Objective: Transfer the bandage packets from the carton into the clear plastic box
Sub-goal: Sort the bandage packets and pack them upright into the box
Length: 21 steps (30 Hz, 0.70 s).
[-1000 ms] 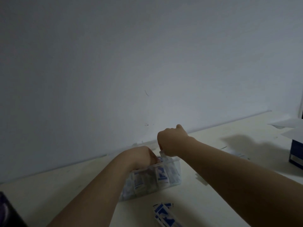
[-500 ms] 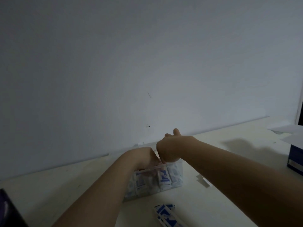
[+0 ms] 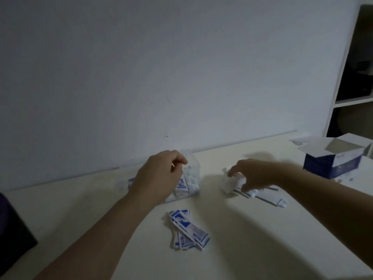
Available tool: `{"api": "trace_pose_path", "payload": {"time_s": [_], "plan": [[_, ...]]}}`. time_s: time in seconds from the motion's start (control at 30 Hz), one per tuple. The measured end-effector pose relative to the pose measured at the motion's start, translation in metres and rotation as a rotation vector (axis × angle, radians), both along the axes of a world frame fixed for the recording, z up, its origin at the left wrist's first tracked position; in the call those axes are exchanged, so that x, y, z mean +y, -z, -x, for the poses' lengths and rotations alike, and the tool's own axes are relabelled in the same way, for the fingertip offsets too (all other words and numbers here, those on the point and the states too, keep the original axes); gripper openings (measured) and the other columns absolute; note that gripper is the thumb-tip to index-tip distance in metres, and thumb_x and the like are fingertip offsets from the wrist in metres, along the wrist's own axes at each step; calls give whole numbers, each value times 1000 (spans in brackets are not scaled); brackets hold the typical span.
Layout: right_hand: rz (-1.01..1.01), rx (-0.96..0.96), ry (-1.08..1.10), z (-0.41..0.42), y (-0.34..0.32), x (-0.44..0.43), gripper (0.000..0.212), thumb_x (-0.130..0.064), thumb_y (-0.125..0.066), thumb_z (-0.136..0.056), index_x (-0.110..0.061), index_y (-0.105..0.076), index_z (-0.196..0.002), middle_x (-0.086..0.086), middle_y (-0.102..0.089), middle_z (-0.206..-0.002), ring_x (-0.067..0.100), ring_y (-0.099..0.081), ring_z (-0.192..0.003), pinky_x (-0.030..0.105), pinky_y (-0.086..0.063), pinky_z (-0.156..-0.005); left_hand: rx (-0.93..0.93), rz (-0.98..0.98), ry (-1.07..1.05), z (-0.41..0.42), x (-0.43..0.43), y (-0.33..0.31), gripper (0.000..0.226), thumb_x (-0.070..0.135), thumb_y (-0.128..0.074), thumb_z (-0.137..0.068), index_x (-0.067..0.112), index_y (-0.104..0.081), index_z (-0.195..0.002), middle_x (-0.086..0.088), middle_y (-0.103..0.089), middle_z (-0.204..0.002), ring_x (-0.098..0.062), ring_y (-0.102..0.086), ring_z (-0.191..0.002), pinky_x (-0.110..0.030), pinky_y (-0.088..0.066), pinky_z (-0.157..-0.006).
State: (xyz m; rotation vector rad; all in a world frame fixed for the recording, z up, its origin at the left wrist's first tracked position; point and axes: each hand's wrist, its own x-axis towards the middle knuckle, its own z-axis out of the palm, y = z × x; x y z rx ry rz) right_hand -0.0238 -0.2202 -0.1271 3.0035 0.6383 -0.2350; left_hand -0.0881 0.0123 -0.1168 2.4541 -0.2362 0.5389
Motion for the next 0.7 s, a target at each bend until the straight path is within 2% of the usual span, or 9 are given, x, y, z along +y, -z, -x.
{"api": "trace_pose_path", "payload": {"time_s": [0.07, 0.17, 0.23, 0.33, 0.4, 0.5, 0.57, 0.7], "plan": [[7, 6, 23, -2, 9, -3, 52, -25, -63, -86, -21, -47, -135, 4, -51, -135, 22, -48, -123, 27, -36, -99, 4, -13, 13, 15, -4, 8, 19, 17, -53, -91, 33, -64, -89, 15, -65, -88, -5, -62, -77, -34, -53, -77], [-116, -6, 94, -8, 18, -8, 38, -27, -66, -77, -20, -62, -114, 9, -68, -109, 26, -64, -96, 38, -53, -85, 54, 26, 13, 30, -2, 16, 19, 18, -54, -91, 34, -64, -86, 15, -66, -86, -5, -62, -74, -31, -53, -75], [-191, -2, 127, -5, 20, -8, 37, -25, -67, -73, -20, -63, -110, 5, -67, -103, 24, -64, -89, 37, -56, -78, 76, 42, 5, 37, 1, 20, 20, 19, -55, -90, 35, -64, -84, 15, -66, -86, -5, -62, -72, -27, -51, -71], [-234, -11, 141, -2, 23, -9, 36, -24, -71, -76, -19, -63, -111, 2, -58, -105, 21, -58, -94, 27, -49, -78, 99, 69, -5, 46, 5, 26, 20, 19, -56, -90, 36, -63, -81, 9, -68, -85, -9, -63, -69, -25, -49, -69], [-261, -27, 155, -1, 27, -10, 32, -26, -70, -77, -18, -65, -108, 3, -59, -108, 20, -55, -93, 25, -44, -78, 110, 84, -2, 49, 6, 29, 21, 20, -56, -90, 38, -62, -80, 9, -69, -84, -11, -63, -69, -28, -51, -70], [-327, -43, 178, 0, 32, -12, 30, -27, -70, -78, -17, -66, -106, 4, -61, -112, 19, -54, -93, 23, -41, -77, 113, 78, 16, 52, 7, 33, 22, 19, -54, -91, 38, -62, -82, 10, -67, -84, -4, -57, -59, -23, -47, -62], [-391, -60, 190, 2, 32, -13, 26, -30, -70, -79, -17, -66, -102, 3, -62, -105, 15, -52, -86, 21, -37, -73, 114, 88, 21, 54, 6, 34, 22, 19, -54, -91, 38, -61, -82, 10, -67, -82, -4, -54, -56, -23, -45, -60], [-563, -92, 235, 2, 32, -22, 21, -34, -69, -80, -18, -66, -93, 0, -66, -92, 11, -56, -74, 17, -40, -59, 112, 102, 36, 55, 2, 33, 26, 18, -54, -92, 40, -59, -79, 13, -66, -82, -7, -60, -62, -25, -48, -66]]}}
